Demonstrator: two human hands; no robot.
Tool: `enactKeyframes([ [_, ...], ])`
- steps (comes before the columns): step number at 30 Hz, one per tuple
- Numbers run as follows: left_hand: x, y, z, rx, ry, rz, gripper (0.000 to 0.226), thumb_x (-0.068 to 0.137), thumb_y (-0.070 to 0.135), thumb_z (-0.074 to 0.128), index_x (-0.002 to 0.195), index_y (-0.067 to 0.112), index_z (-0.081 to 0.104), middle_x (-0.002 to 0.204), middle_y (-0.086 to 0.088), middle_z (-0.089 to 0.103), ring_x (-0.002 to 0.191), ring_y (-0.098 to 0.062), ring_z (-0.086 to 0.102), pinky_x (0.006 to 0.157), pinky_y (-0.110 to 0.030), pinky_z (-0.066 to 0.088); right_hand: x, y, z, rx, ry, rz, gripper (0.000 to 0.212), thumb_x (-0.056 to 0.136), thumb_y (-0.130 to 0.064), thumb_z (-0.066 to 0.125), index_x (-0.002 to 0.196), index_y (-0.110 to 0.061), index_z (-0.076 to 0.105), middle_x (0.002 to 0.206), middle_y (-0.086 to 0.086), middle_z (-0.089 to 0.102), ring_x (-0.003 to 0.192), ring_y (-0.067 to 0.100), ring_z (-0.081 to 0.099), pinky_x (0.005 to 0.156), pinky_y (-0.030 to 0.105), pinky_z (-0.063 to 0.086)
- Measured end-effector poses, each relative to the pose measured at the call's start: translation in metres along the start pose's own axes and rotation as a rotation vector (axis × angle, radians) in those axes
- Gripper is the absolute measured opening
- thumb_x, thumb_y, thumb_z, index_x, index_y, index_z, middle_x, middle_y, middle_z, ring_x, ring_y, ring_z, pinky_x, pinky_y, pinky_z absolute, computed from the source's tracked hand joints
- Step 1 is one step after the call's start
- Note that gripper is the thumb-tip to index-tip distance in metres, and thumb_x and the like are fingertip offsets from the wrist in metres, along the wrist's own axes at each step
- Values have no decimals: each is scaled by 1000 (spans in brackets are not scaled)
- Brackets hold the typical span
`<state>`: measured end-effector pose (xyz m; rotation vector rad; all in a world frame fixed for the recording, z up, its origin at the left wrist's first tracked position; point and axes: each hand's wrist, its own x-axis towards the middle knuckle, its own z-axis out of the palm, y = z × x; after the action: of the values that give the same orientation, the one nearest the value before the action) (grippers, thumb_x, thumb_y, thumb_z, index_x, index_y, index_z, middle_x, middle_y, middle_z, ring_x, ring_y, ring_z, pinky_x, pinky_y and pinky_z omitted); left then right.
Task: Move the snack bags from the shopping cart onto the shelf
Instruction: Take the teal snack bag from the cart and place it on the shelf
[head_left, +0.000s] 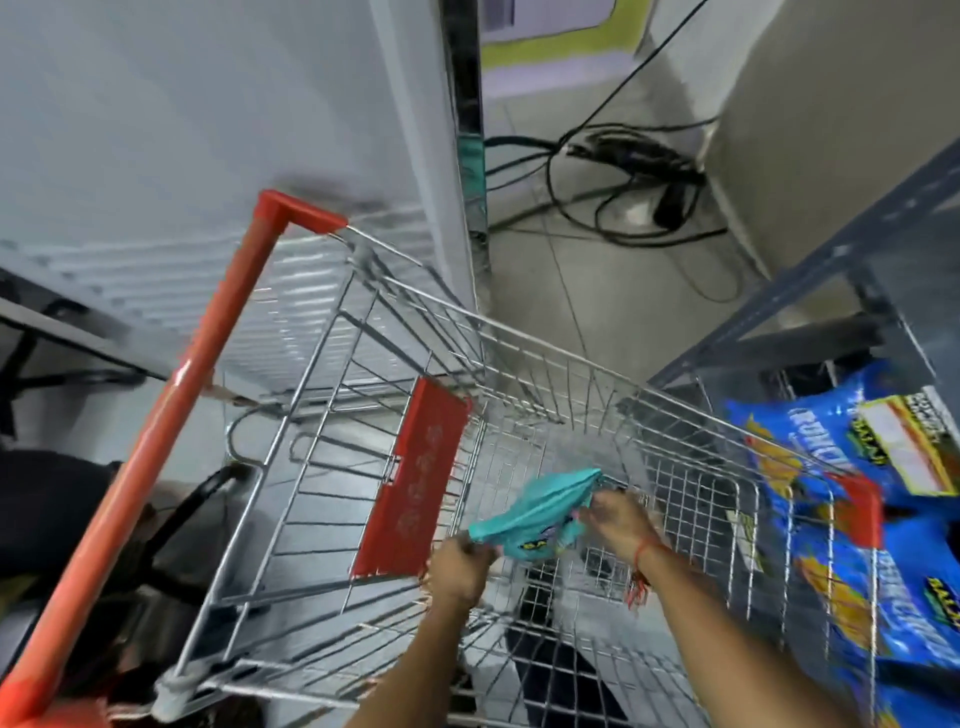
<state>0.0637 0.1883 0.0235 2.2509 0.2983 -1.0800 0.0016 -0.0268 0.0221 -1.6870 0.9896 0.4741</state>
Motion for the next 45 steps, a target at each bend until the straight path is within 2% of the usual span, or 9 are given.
enactKeyframes([
  [7,-4,19,6,-107,79,90,4,80,22,71,79,19,70,66,15,63,65,-5,58,49,-6,42,-20,13,1,98,183,-58,20,79,-12,71,63,-24,66,63,-11,65,59,-3,59,51,-1,42],
  [13,-28,66,4,-216,24,283,24,85,23,65,63,24,57,68,7,66,68,-8,58,60,-24,47,-70,9,-22,217,428,-112,15,82,-17,68,84,-4,74,84,13,76,83,29,71,66,34,57],
  [17,-62,100,-4,-247,-74,504,12,87,17,62,79,7,61,82,-17,67,78,-15,56,74,-35,45,-122,-2,-41,280,667,-180,13,81,-13,69,75,-2,74,77,12,77,70,25,69,50,11,45],
  [19,-85,122,-12,-263,-120,658,14,88,15,62,81,3,61,80,-14,65,79,-16,57,73,-36,44,-154,-8,-53,281,779,-233,34,81,-12,68,48,-15,61,47,-12,65,49,7,54,47,13,36],
  [21,-113,148,-19,-255,-150,791,13,88,16,62,78,7,63,76,-6,65,74,-15,57,69,-33,43,-188,-16,-67,221,874,-282,43,84,-15,66,44,-13,50,39,-8,55,45,-3,41,47,18,35],
  [26,-204,223,-35,-256,-318,1058,12,87,13,59,75,13,61,73,-6,63,66,-15,53,66,-29,41,-289,-43,-113,72,1209,-352,50,88,-26,60,45,-16,37,41,-3,34,50,18,37,49,28,21],
  [30,-280,275,-41,-200,-336,1266,14,83,19,65,81,7,71,78,-12,74,67,-18,63,68,-31,50,-372,-64,-150,-17,1429,-349,43,89,-27,57,52,-7,50,53,12,51,58,24,51,54,36,26],
  [37,-390,332,-36,-240,-522,1328,14,77,19,70,76,5,72,90,-24,75,78,-25,69,83,-49,58,-492,-87,-182,-105,1753,-273,45,86,-29,59,52,0,52,56,21,57,61,31,56,54,35,14],
  [45,-420,342,-24,-177,-540,1369,18,76,25,70,60,17,69,83,-16,76,66,-19,59,79,-49,59,-517,-79,-193,-102,1780,-218,46,87,-31,57,50,-8,44,51,14,47,55,28,47,48,30,26],
])
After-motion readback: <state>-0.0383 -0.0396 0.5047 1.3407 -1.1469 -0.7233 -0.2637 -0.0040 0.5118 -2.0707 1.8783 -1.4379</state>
